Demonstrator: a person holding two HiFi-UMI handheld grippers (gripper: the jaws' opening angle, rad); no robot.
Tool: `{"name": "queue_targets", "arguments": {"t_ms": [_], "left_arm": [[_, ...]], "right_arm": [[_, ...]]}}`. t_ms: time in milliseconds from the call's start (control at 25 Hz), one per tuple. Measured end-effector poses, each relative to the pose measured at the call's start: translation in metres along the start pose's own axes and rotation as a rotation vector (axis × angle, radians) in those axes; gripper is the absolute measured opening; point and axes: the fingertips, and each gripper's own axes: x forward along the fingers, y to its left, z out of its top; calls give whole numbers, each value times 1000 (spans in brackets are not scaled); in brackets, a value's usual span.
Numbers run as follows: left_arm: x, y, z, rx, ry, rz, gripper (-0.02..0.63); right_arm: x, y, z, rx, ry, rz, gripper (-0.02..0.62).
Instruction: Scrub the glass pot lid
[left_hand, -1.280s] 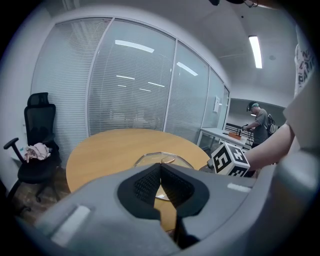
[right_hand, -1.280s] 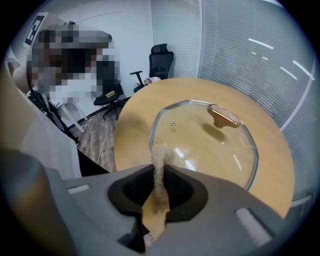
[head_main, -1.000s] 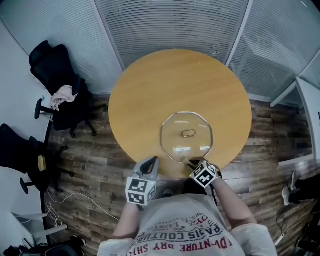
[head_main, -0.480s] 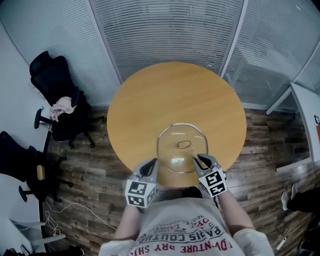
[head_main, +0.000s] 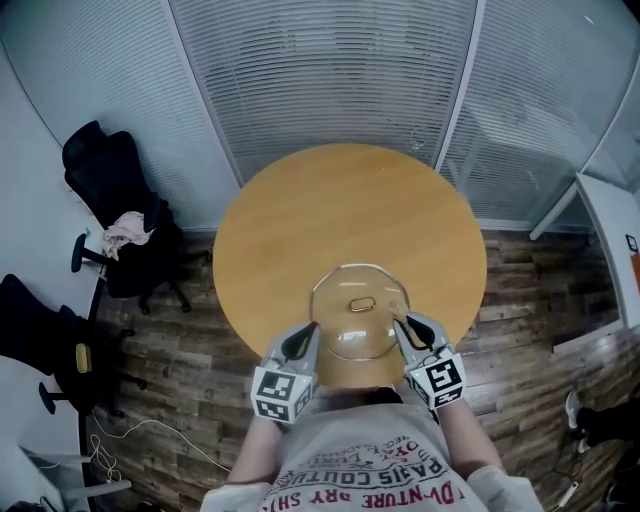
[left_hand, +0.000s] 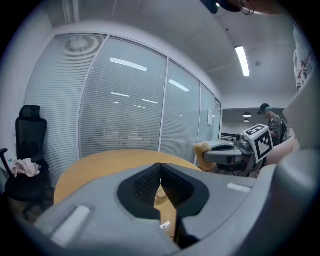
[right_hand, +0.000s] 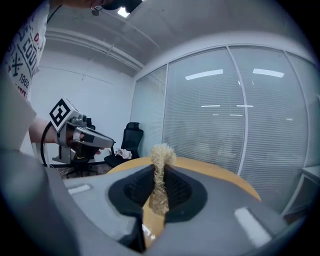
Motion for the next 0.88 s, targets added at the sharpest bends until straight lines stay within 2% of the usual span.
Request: {"name": "queue_targets", "arguments": {"t_ms": [320,880], "left_arm": [[-3,-7,14,-29,-65,-14,8],[-3,-14,14,7,-55,-2,8]], "right_arm": [[-7,-6,5,40,-33,-3,53],[-6,-5,4,25,-28,7,54]]}}
